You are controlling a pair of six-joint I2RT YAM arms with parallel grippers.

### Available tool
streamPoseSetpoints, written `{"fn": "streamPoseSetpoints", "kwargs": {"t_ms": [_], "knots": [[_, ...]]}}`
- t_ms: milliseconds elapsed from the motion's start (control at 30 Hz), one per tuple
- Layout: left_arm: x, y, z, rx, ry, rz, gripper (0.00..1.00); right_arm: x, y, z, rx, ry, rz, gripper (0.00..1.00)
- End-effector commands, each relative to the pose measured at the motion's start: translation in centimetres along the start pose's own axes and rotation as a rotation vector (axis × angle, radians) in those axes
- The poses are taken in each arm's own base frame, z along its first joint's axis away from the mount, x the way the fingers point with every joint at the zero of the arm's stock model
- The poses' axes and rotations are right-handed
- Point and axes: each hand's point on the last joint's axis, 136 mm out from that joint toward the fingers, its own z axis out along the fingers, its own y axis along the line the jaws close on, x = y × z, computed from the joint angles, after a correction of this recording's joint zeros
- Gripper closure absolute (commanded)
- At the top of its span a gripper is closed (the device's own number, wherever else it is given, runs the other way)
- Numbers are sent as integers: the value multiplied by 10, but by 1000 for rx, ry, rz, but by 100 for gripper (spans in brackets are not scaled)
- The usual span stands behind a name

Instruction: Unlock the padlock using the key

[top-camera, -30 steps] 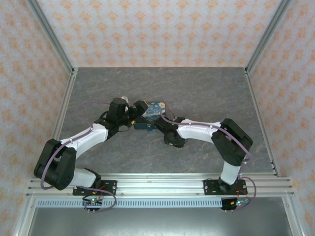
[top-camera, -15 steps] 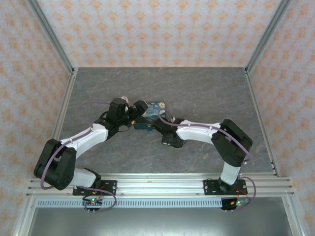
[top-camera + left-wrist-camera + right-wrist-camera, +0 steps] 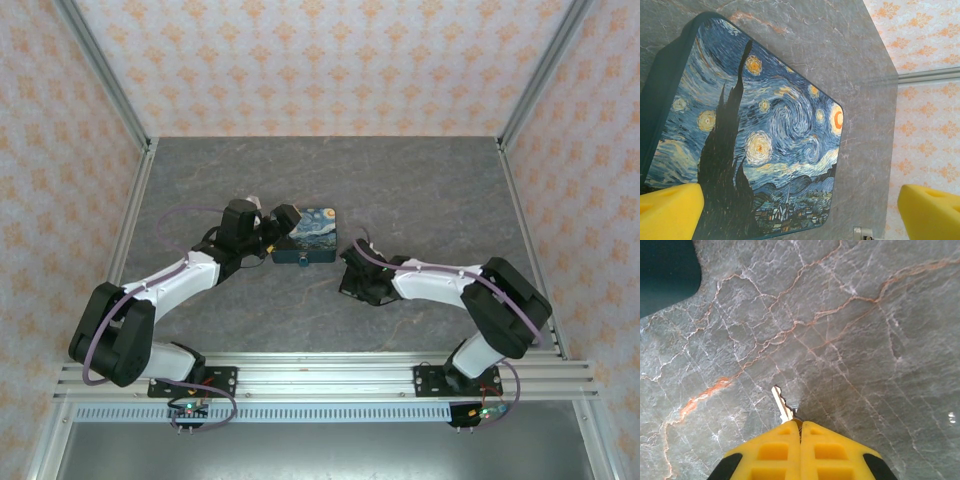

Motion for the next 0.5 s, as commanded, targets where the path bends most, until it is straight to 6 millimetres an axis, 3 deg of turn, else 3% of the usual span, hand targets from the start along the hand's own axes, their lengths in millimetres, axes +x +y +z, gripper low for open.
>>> {"fn": "streamPoseSetpoints", "kwargs": {"t_ms": [0,467], "knots": [[-1,-1,0,14,1,-7,0,20,-7,13,-13,76,-31,100],[1,-5,-3,28,11,6,0,6,-8,-14,-97,-45,-26,100]]}}
